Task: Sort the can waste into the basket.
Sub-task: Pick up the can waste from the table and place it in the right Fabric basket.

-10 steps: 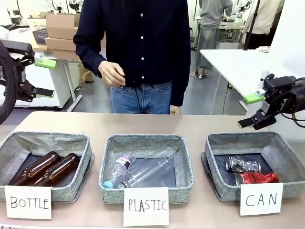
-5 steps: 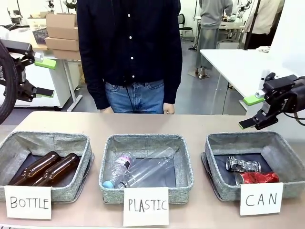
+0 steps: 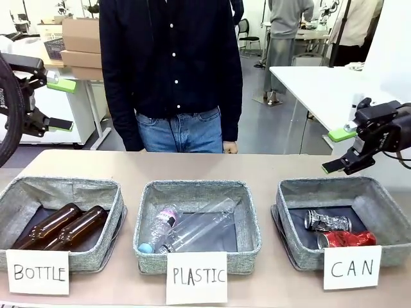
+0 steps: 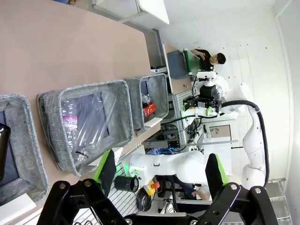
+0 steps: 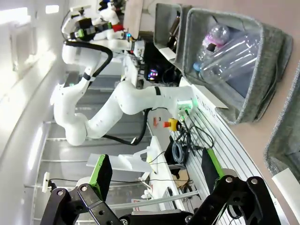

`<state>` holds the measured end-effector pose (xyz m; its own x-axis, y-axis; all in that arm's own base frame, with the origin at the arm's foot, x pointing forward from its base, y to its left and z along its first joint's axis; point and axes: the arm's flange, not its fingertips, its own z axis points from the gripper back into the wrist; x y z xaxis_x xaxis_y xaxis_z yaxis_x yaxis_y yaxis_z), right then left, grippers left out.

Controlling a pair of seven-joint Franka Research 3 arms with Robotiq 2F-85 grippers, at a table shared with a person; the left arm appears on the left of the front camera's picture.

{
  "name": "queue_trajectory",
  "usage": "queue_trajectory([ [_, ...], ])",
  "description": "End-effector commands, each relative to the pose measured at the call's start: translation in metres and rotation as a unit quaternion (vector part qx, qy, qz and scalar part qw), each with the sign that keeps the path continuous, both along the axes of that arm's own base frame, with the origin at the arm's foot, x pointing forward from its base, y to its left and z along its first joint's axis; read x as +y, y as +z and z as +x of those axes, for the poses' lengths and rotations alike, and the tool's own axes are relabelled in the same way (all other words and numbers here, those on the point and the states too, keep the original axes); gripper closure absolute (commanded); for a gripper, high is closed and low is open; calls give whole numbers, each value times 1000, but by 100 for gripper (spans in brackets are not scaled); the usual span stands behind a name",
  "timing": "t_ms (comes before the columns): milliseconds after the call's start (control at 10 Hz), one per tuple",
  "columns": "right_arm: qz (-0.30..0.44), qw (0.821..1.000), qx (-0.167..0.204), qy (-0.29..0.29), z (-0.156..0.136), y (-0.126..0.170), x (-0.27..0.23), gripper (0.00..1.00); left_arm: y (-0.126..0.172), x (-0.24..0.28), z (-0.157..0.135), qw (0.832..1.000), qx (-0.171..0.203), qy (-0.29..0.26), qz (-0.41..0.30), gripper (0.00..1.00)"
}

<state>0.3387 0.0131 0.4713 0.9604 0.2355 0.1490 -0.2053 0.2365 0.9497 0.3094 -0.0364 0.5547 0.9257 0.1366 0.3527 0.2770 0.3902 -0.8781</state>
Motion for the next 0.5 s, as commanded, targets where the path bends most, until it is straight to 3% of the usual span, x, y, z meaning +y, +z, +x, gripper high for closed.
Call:
queue_trajectory([
  [0, -10, 1000, 7, -3, 0, 4, 1, 0, 2, 0, 0, 1000, -1, -3, -9, 0],
  [400, -10, 1000, 7, -3, 0, 4, 1, 0, 2, 0, 0, 1000, -1, -3, -9, 0],
])
